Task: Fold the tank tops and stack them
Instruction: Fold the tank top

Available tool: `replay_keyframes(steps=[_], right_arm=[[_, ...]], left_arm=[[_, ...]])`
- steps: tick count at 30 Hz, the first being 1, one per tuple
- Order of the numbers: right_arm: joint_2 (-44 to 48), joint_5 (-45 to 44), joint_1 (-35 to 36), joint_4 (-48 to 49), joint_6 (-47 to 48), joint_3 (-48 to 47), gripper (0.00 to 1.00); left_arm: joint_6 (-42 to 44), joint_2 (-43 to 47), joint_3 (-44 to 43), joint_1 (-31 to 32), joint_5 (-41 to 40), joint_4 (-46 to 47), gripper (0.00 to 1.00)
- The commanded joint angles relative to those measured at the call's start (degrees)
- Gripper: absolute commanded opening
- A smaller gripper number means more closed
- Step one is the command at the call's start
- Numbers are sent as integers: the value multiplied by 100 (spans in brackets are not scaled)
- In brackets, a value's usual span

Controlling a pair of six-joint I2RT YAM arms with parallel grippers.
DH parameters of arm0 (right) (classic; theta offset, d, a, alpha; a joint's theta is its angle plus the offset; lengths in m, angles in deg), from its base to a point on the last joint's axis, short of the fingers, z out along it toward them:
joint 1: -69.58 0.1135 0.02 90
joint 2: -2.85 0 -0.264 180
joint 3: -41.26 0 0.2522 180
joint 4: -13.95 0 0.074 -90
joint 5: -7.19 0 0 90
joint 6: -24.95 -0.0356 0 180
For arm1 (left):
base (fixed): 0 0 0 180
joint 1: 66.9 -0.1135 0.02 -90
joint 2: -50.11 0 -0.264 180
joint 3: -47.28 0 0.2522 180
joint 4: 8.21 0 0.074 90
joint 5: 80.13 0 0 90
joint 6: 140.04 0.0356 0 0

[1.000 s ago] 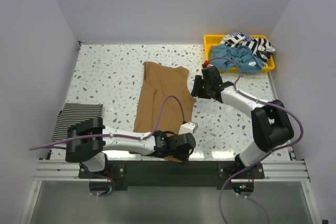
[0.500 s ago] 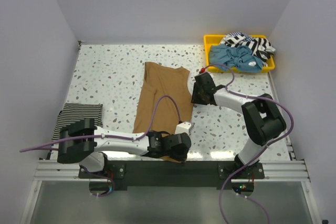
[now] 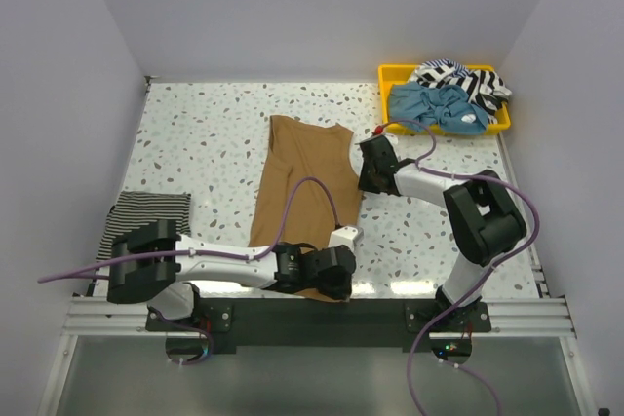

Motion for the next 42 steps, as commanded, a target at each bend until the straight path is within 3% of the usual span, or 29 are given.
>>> replay_keyframes(steps=[1,9,16,25,42], right_arm=[[154,-694,-103,-374,67,-85,0],[409,-863,-191,-788,226,-384,0],[269,-616,-15,-902,86,-850,0],[-442,-510,441,-1113,-116,-1895,0],[-1743,-589,1224,-1482,-169,-3477,0]], left_arm=[[216,-268,-225,-22,234,585,0],[94,-51,160,-154,234,1157,0],[-126,906,987,-716,111,1394,0],[-503,1830,1638,-1042,-319,665,0],[-1031,2630,2139,-1051,-733,-759,0]])
